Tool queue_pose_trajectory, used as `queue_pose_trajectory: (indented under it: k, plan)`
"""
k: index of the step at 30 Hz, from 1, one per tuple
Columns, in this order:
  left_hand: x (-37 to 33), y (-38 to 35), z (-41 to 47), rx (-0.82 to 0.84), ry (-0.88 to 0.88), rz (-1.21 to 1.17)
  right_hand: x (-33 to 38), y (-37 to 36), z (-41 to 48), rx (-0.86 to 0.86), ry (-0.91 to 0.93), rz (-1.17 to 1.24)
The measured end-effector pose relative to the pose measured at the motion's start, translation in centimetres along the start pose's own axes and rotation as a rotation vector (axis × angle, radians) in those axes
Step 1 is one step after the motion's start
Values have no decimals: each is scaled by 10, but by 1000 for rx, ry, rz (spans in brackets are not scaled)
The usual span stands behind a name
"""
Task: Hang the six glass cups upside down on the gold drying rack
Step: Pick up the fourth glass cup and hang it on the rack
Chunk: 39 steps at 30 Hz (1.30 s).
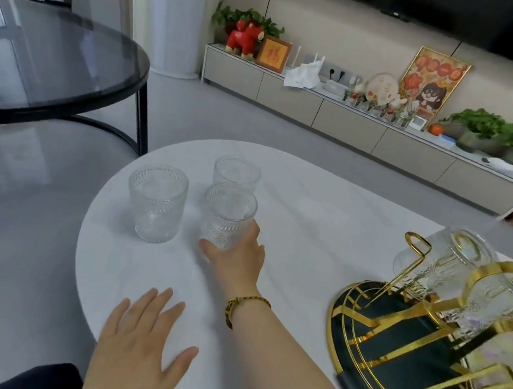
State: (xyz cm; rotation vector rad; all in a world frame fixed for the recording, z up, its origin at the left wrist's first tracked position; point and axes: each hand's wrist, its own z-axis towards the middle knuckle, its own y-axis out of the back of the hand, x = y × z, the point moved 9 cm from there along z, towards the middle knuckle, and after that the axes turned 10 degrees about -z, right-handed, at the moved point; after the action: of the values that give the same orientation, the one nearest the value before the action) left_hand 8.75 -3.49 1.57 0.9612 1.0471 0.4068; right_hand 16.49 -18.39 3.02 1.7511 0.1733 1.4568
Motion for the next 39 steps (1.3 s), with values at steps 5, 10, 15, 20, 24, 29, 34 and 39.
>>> queue_pose_trajectory:
  k: [5, 10, 15, 20, 24, 29, 34, 39]
  plan:
    - [1, 4, 0, -24, 0, -12, 0, 7, -5, 15, 4, 121]
    - [-3, 2, -3, 34, 23, 71, 22, 48, -25, -46, 107, 222]
    - [-14, 4, -6, -11, 49, 14, 62, 114, -60, -82, 328, 71]
    - [-94, -25, -14, 138, -183, 37, 82, 185, -91, -164, 440, -281]
    - [-135, -60, -22, 319, -298, 60, 95, 235, -107, -175, 558, -676]
    - [-149, -91, -9, 386, -365, 17, 97, 288, -105, -150, 604, -1129]
    - [-172, -108, -2, 408, -439, 17, 106, 305, -90, -60, 739, -1527]
    - [-173, -115, 5, 416, -436, -34, 87, 272, -72, 101, 879, -1874]
